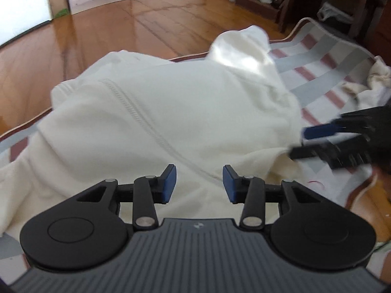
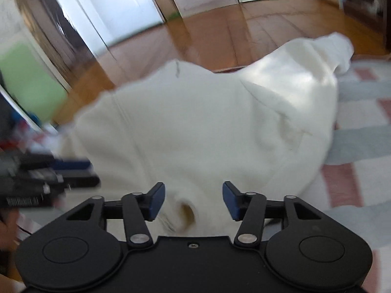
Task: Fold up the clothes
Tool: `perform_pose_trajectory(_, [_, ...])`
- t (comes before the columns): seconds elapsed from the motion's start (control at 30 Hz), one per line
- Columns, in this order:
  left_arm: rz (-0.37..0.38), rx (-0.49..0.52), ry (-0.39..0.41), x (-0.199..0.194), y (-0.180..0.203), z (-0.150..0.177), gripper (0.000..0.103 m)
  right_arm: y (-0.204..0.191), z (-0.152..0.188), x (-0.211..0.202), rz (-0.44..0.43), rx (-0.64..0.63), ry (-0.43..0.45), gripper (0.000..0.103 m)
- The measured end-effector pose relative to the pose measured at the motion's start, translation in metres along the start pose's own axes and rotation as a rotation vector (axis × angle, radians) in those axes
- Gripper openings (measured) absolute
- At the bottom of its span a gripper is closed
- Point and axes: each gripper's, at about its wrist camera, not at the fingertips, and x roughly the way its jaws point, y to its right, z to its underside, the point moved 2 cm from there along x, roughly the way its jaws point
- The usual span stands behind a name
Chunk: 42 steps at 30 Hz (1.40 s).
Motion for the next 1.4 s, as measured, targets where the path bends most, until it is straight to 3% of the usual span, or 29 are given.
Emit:
perform_pose_trajectory(0.07, [-0.003,0.000,-0.003,0.000,0.001,0.000,0.041,-0.011,0.007,0.000,0.044,-0.082,-0.016,0.061])
perform_pose_trajectory(0.2, [-0.007,0.002,-0.010,0.000,0.003,0.000,0.041,-0.008,0.010,0.011,0.028,-0.095,-0.065,0.060])
perform_pose_trajectory(0.3, [-0.010,0.003,-0.014,0.000,0.005,0.000,0.041,-0.017,0.014,0.010,0.070,-0.205,-0.045,0.056])
perform_pose_trajectory(0.4, [-0.012,0.004,-0.019,0.000,0.006,0.000,0.045,-0.023,0.015,0.007,0.072,-0.238,-0.023,0.036])
perform_pose_trajectory(0.43, [-0.013,0.004,-0.020,0.000,0.007,0.000,0.046,-0.021,0.015,0.006,0.054,-0.220,-0.020,0.014])
perform_pose_trajectory(0.47, [-0.014,0.004,-0.022,0.001,0.007,0.000,0.046,-0.018,0.015,0.006,0.049,-0.201,-0.016,0.005])
perform_pose_trajectory(0.57, [-0.016,0.004,-0.021,0.000,0.008,-0.001,0.046,-0.009,0.013,-0.001,0.080,-0.174,0.020,0.000])
perform_pose_trajectory(0.8, [-0.021,-0.006,-0.025,0.001,0.008,-0.001,0.046,0.020,-0.001,-0.038,0.171,-0.079,0.161,0.000])
perform_pose_trajectory(0.93, [0.000,-0.011,-0.044,0.005,0.008,0.004,0.048,0.032,-0.001,-0.039,0.103,-0.017,0.130,0.000])
perform_pose_trajectory(1.0, [-0.007,-0.008,-0.054,0.007,0.010,0.006,0.048,0.031,0.003,-0.033,0.038,0.005,0.114,0.007])
perform_pose_trajectory(1.17, [-0.074,0.013,-0.077,0.010,0.004,0.017,0.051,0.019,0.015,-0.022,-0.093,-0.014,0.122,0.010])
perform_pose_trajectory(1.4, [-0.080,-0.043,-0.042,0.006,-0.011,0.028,0.051,0.012,0.020,-0.005,-0.109,-0.050,0.089,0.028])
